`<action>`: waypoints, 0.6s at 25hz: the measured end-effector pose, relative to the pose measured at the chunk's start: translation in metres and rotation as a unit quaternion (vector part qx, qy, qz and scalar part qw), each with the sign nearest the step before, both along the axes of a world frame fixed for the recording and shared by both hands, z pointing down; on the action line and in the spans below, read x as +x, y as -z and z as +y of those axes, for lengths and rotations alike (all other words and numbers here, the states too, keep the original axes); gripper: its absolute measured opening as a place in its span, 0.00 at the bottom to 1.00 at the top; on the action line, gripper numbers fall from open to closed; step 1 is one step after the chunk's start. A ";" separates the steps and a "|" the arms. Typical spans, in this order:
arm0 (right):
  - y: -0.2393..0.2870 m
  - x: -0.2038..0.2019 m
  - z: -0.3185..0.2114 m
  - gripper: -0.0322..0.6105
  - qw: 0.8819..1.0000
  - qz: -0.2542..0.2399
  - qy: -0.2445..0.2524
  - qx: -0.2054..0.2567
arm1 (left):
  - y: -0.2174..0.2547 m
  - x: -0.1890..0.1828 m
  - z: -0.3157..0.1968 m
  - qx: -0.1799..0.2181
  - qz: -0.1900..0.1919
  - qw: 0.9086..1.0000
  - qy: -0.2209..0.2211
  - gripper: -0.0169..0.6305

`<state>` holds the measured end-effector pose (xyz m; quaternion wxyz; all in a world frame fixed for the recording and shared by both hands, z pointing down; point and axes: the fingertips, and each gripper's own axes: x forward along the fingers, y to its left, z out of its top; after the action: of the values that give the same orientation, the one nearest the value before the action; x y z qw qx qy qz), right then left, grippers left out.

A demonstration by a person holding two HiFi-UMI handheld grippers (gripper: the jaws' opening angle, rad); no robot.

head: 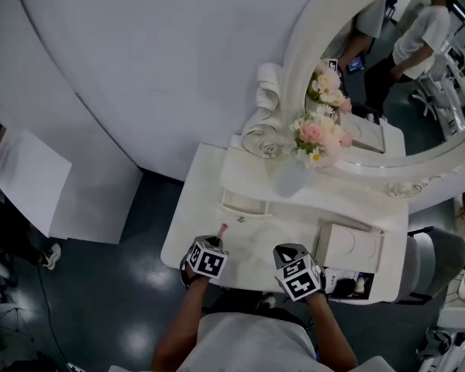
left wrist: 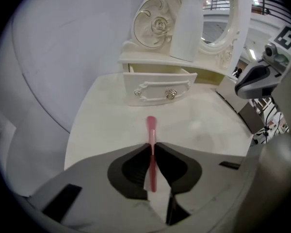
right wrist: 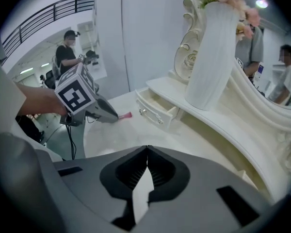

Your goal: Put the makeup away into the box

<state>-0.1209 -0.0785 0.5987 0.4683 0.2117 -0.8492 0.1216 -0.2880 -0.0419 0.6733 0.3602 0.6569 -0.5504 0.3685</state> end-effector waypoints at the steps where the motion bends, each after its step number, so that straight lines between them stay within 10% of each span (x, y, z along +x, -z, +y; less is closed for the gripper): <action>1: 0.003 0.004 -0.001 0.05 1.000 -0.007 -0.007 -0.001 | 0.000 0.000 0.001 0.000 0.003 1.000 0.006 0.12; 15: 0.093 0.076 -0.035 0.05 0.990 -0.093 -0.087 0.064 | 0.112 0.062 -0.040 0.139 0.018 0.990 0.009 0.12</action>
<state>-0.0452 -0.1139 0.5057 0.3608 0.3015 -0.8734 0.1266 -0.2259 -0.0822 0.5612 0.2788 0.7023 -0.5954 0.2730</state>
